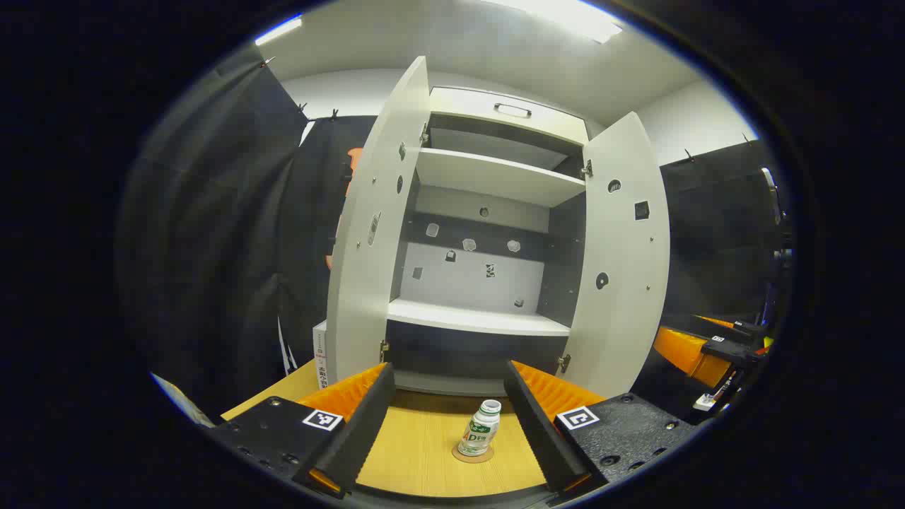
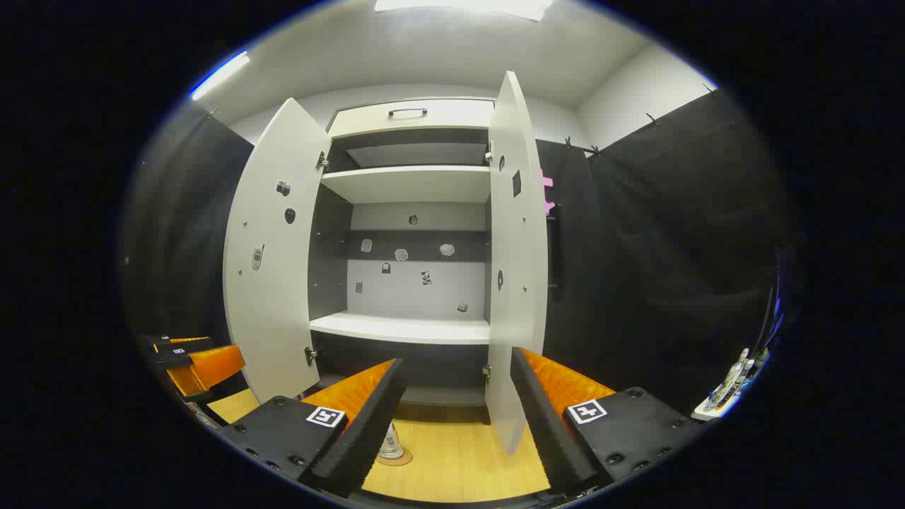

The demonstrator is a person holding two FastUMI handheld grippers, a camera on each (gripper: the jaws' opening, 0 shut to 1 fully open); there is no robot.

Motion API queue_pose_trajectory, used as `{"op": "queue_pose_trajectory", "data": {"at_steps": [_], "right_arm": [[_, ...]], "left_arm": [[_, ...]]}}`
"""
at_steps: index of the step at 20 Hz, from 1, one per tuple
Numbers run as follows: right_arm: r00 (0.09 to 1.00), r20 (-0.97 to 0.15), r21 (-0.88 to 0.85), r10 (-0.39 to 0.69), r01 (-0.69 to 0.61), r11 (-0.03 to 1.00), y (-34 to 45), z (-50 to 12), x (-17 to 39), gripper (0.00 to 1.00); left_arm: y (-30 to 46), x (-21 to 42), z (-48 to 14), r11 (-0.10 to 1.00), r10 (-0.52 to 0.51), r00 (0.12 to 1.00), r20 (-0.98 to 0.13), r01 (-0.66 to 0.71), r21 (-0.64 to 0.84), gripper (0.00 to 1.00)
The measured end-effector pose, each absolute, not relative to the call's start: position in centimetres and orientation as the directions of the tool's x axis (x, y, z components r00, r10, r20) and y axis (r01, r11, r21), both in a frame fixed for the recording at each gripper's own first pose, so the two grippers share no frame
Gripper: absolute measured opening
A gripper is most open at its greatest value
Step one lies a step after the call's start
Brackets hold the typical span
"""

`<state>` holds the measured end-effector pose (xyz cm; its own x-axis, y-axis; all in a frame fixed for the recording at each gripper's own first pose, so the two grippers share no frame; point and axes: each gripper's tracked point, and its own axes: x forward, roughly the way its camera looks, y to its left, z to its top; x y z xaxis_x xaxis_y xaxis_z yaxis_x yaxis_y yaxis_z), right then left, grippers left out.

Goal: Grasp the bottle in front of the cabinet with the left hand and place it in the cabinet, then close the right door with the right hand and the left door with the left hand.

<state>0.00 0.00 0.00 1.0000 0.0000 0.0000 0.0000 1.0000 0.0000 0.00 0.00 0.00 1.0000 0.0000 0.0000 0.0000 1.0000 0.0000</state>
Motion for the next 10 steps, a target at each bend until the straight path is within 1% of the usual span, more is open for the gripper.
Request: {"op": "queue_pose_trajectory", "data": {"at_steps": [2,6,7,8,9,10], "right_arm": [[1.0,-0.001,0.016,-0.007,0.007,1.0,-0.2,0.3,0.6,0.98],[1.0,0.004,0.032,-0.022,0.022,0.999,-0.6,0.9,1.1,0.98],[1.0,0.009,0.037,-0.023,0.023,0.999,-0.6,1.0,1.2,0.98],[1.0,0.011,0.037,-0.023,0.022,0.999,-0.6,1.1,1.3,1.0],[1.0,0.013,0.031,-0.024,0.024,0.999,-0.7,1.2,1.4,1.0],[0.999,0.015,0.023,-0.028,0.028,0.999,-0.8,1.3,1.5,0.99]], "left_arm": [[-0.1,0.2,0.7,1.0,-0.001,1.0,0.006,0.001,0.014,0.97],[-0.7,0.5,2.0,0.999,-0.014,1.0,0.029,0.013,0.034,0.97],[-1.1,0.6,2.0,0.999,-0.027,0.999,0.023,0.026,0.033,0.95],[-1.4,0.7,2.1,0.999,-0.034,0.999,0.021,0.034,0.032,0.92],[-1.6,0.8,2.2,0.999,-0.039,0.999,0.025,0.038,0.032,0.92],[-1.8,0.9,2.4,0.999,-0.042,0.999,0.028,0.041,0.034,0.95]]}}
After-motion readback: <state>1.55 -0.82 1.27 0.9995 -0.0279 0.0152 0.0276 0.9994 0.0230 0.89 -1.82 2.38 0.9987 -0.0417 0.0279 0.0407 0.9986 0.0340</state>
